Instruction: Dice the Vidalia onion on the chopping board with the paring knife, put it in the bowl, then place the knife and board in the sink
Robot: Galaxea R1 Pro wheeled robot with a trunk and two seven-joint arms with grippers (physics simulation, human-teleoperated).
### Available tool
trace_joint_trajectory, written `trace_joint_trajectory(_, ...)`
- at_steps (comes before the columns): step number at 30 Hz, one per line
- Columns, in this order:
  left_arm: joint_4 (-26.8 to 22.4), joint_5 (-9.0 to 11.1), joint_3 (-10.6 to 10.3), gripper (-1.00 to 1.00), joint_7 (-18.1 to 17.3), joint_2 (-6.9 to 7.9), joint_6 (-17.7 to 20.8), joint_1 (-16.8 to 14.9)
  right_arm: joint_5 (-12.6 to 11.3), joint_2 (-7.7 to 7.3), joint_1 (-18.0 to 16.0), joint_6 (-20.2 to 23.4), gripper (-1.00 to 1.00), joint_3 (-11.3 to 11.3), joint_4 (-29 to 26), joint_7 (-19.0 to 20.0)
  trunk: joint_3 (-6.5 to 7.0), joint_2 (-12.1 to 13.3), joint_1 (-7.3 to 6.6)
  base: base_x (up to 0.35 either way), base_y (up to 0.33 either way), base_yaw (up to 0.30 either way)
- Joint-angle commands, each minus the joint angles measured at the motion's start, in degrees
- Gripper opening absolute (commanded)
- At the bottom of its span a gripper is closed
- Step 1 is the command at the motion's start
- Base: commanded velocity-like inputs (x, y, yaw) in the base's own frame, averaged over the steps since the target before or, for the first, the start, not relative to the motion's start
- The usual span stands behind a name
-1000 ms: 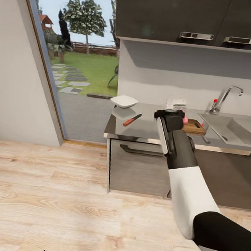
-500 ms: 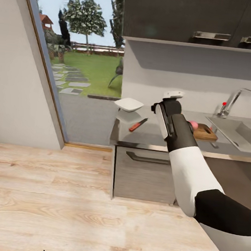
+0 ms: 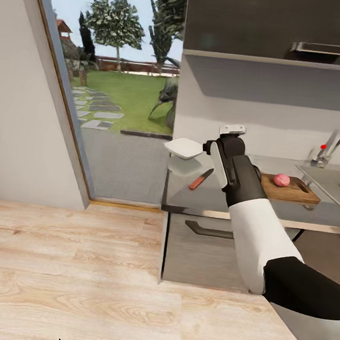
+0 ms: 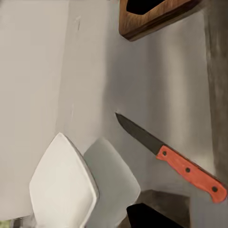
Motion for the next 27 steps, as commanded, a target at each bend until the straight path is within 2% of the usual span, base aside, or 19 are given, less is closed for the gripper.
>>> trace_joint_trajectory(1,0.2,0.3,-0.1,1.00,-0.2,0.00,-0.3,-0.1,-0.2,0.00,0.0,0.0,1.00,0.1,0.0,-0.3,-0.06,0.0,0.02,0.218,0.223,0.000)
trace_joint_trajectory(7,0.2,0.3,-0.1,1.00,-0.2,0.00,-0.3,-0.1,-0.2,0.00,0.2,-1.1,1.00,0.1,0.2,-0.3,-0.06,0.0,0.02,0.144,0.148,0.000)
trace_joint_trajectory(22,0.2,0.3,-0.1,1.00,-0.2,0.00,-0.3,-0.1,-0.2,0.00,0.3,-2.8,1.00,0.0,3.0,-0.3,-0.06,0.0,0.02,0.008,0.008,0.000)
trace_joint_trajectory(26,0.2,0.3,-0.1,1.00,-0.2,0.00,-0.3,-0.1,-0.2,0.00,0.3,-5.2,1.00,-0.7,6.8,-0.3,-0.06,0.0,0.02,0.000,0.000,0.000)
trace_joint_trajectory(27,0.2,0.3,-0.1,1.00,-0.2,0.00,-0.3,-0.1,-0.2,0.00,0.3,-6.3,1.00,-1.7,8.2,-0.3,-0.06,0.0,0.02,0.000,0.000,0.000)
